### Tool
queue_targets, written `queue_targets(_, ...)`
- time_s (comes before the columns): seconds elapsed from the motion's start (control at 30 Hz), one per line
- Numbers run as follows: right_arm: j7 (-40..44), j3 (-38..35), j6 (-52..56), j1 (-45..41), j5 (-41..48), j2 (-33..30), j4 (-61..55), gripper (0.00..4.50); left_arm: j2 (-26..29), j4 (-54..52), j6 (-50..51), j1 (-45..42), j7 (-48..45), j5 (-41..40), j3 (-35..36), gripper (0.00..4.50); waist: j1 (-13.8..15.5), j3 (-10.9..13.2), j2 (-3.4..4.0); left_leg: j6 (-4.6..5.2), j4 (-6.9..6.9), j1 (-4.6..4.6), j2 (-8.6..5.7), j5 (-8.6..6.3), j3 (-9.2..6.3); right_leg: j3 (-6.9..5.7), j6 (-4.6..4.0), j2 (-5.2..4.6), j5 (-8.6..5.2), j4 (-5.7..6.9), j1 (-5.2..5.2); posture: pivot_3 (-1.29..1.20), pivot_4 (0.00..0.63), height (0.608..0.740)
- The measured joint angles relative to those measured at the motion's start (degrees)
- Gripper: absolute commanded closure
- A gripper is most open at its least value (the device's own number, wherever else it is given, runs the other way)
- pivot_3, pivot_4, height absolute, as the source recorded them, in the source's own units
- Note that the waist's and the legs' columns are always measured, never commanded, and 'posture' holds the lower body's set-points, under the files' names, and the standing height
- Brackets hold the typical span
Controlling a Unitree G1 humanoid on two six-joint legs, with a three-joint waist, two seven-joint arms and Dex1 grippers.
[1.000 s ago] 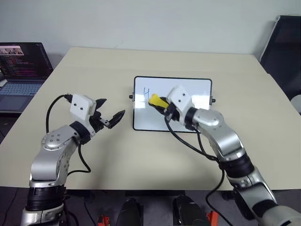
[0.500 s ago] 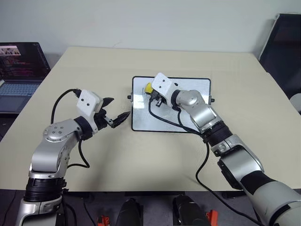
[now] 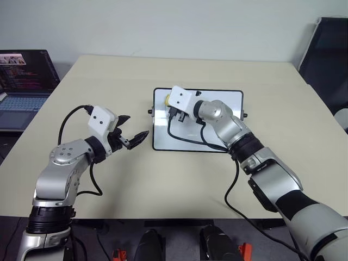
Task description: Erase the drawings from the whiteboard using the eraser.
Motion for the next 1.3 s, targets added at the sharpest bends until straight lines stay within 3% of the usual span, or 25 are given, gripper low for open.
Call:
queue_targets(0.3, 9.5, 2.0, -1.5, -1.2, -1.1, 0.7, 1.6, 3.38, 0.0, 0.0, -0.8, 0.3, -0.2, 0.2, 0.0, 0.00, -0.1, 0.0, 0.01, 0.00, -0.06, 0.01, 0.02, -0.01, -0.02, -0.03, 0.02, 0.03, 0.02, 0.03, -0.01, 0.00, 0.150, 0.740)
queue_targets(0.53, 0.1, 1.3, -4.4, -3.1, -3.1, 1.6, 5.9, 3.38, -0.2, 0.0, -0.9, 0.5, -0.2, 0.2, 0.0, 0.00, -0.1, 0.0, 0.02, 0.01, -0.01, 0.01, 0.01, 0.01, -0.03, -0.01, -0.02, 0.02, -0.01, 0.06, -0.02, 0.00, 0.150, 0.740)
queue_targets(0.63, -0.2, 0.5, -4.6, -3.8, -3.1, 1.4, 6.8, 3.38, -0.2, 0.0, -0.9, 0.5, -0.2, 0.2, 0.0, 0.00, 0.0, 0.0, 0.01, 0.01, -0.01, 0.01, 0.01, 0.00, -0.03, -0.02, 0.00, 0.02, 0.00, 0.02, 0.02, 0.00, 0.150, 0.740)
queue_targets(1.1, 18.0, 4.5, -1.5, 3.6, -3.6, -4.8, -6.0, 3.38, -0.3, 0.1, -1.0, 0.2, -0.9, 0.3, -0.5, 0.00, 0.2, 0.0, 0.01, 0.01, 0.10, 0.08, 0.00, 0.02, -0.08, -0.07, -0.10, 0.01, -0.13, 0.04, 0.18, 0.00, 0.150, 0.740)
queue_targets(1.3, 11.4, 3.7, -1.4, 2.9, -3.7, -4.0, -4.4, 3.38, -0.4, 0.3, -1.0, -0.8, -1.3, 0.3, -1.0, 0.00, 0.2, 0.0, 0.01, 0.08, 0.21, 0.09, 0.00, 0.06, -0.08, -0.06, -0.14, 0.01, -0.01, 0.06, 0.19, 0.00, 0.150, 0.740)
